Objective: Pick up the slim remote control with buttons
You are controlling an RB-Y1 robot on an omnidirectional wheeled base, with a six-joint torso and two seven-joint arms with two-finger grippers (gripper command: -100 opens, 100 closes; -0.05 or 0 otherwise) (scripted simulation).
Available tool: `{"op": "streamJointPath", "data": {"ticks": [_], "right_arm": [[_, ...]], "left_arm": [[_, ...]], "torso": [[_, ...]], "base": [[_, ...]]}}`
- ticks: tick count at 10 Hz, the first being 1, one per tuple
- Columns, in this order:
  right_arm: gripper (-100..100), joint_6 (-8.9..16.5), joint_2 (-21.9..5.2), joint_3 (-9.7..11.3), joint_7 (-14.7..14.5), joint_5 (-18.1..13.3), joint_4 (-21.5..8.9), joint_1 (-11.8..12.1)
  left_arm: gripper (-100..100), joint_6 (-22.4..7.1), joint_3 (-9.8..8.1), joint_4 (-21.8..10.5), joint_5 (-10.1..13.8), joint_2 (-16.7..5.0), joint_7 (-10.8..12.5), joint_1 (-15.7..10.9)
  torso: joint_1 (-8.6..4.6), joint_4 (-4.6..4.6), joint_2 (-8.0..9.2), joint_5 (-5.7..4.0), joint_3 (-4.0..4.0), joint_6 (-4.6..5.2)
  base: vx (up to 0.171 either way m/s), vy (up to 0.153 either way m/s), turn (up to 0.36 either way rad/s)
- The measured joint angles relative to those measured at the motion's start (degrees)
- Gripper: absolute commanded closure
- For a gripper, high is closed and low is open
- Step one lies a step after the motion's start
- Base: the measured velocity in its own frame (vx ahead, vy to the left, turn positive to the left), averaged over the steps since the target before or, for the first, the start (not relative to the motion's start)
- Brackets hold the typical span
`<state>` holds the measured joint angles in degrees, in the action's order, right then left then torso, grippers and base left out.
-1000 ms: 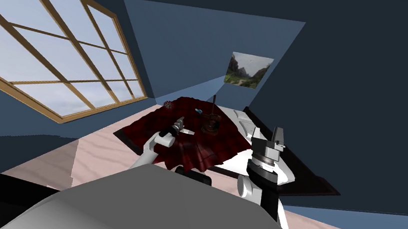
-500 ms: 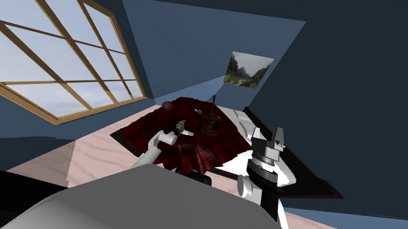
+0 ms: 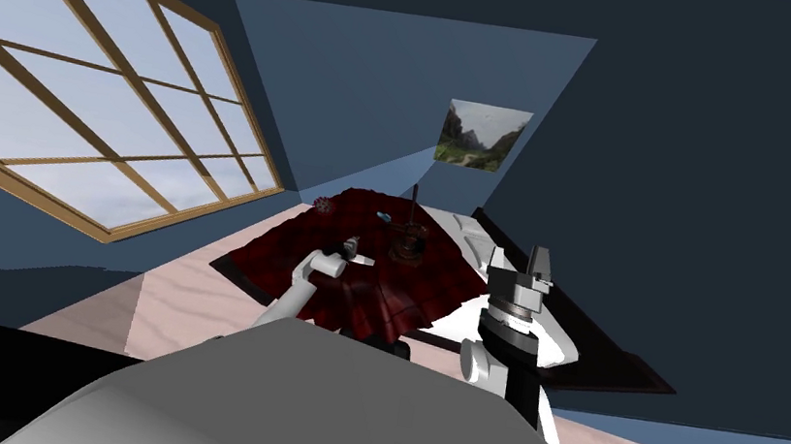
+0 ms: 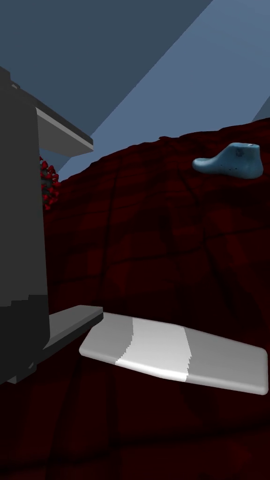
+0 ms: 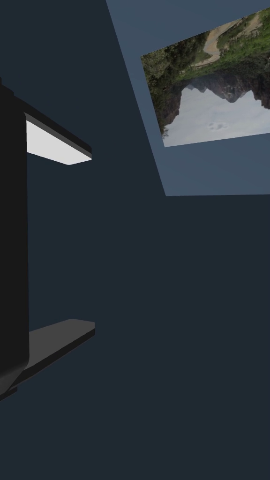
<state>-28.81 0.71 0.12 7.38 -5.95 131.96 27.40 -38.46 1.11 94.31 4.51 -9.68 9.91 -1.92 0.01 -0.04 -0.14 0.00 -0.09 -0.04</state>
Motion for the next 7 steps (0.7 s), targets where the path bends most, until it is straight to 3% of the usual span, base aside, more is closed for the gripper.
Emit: {"op": "streamJointPath", "data": {"ticks": [7], "right_arm": [[0,0.00,0.00,0.00,0.00,0.00,0.00,0.01]], "left_arm": [[-100,-11.69,-0.26,-7.96,-0.85,0.06,-1.07,-6.09]], "torso": [[0.04,-0.02,-0.12,0.01,-0.07,-0.01]], "base": [[0.061,0.010,0.019]]}}
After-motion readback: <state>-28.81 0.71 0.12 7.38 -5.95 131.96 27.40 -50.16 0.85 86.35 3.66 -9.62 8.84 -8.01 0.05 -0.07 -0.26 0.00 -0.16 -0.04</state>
